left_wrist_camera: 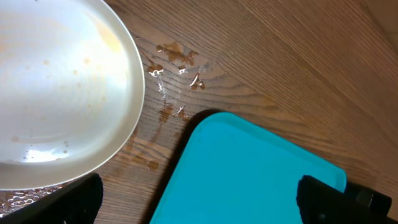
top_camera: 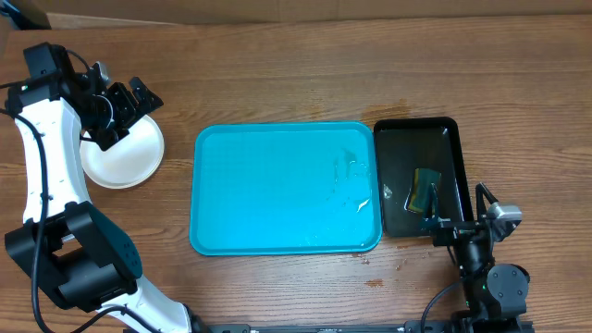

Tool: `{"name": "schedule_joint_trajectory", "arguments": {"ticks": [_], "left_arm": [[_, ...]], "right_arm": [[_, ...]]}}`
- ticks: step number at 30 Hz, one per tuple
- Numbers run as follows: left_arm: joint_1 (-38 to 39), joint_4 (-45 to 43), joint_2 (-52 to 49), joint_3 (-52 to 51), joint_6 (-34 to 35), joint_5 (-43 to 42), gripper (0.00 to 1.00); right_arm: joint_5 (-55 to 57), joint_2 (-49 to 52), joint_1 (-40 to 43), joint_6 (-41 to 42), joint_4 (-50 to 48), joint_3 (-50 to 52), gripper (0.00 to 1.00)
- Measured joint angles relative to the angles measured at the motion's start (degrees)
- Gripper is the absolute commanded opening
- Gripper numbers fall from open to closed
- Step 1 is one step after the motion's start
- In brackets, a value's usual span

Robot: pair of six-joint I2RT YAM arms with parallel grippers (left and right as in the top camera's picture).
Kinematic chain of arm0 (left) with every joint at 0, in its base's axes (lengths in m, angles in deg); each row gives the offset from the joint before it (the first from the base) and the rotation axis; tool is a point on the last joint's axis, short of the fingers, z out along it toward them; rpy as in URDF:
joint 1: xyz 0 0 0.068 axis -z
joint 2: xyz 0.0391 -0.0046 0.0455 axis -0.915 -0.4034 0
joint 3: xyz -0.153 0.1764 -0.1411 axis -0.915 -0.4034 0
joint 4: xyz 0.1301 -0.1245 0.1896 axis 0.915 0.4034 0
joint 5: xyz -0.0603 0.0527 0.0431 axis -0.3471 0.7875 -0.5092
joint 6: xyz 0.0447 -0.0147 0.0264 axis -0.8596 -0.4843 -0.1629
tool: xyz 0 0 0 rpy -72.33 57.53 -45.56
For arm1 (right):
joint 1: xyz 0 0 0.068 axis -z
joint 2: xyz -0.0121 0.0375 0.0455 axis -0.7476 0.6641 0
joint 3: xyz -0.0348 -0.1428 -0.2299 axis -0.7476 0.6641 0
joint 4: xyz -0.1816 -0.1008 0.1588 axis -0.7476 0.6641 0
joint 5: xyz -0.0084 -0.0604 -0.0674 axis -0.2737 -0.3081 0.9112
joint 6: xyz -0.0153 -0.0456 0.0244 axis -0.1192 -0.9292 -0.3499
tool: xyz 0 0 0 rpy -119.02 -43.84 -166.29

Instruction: Clean dirty plates on tray and stack at the side

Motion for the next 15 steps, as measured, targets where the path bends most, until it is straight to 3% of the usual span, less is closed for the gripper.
{"name": "schedule_joint_trajectory", "arguments": {"ticks": [15], "left_arm": [[0.00, -0.02, 0.00, 0.00, 0.00, 0.00, 1.00]], "right_arm": [[0.76, 0.00, 2.56, -0.85, 0.28, 0.00, 1.00]]}}
